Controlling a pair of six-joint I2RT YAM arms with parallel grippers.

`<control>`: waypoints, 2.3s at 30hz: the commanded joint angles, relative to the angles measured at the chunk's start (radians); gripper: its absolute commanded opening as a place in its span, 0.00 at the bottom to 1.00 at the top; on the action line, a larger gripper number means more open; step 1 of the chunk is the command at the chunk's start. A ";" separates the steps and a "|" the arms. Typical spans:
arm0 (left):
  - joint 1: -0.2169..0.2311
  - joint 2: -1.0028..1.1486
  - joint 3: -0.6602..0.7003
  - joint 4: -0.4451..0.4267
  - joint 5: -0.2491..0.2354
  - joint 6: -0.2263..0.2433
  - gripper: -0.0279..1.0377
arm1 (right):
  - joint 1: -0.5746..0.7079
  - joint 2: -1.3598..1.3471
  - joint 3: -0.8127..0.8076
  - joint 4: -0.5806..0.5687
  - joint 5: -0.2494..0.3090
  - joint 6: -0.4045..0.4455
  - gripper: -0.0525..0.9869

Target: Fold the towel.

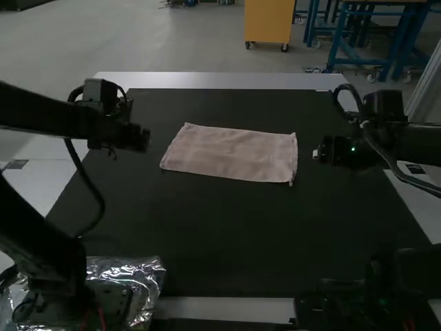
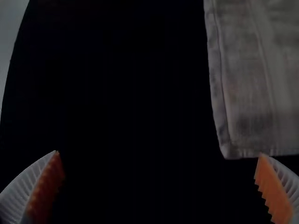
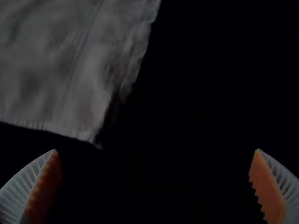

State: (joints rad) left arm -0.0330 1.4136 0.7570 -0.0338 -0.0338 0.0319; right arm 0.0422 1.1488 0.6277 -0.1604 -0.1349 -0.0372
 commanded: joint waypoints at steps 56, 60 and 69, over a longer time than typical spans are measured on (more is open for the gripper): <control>-0.079 0.866 0.837 -0.018 0.055 0.002 0.92 | 0.073 0.988 0.619 0.387 -0.020 -0.096 0.93; -0.074 0.904 0.874 -0.026 0.055 0.003 0.92 | 0.073 1.026 0.665 0.383 -0.020 -0.101 0.93; -0.067 0.981 0.970 -0.067 0.054 0.006 0.92 | 0.079 1.089 0.731 0.361 -0.011 -0.115 0.93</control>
State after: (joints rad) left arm -0.1093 2.3772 1.6779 -0.0990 0.0120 0.0261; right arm 0.1036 2.2322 1.3354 0.2035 -0.1463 -0.1307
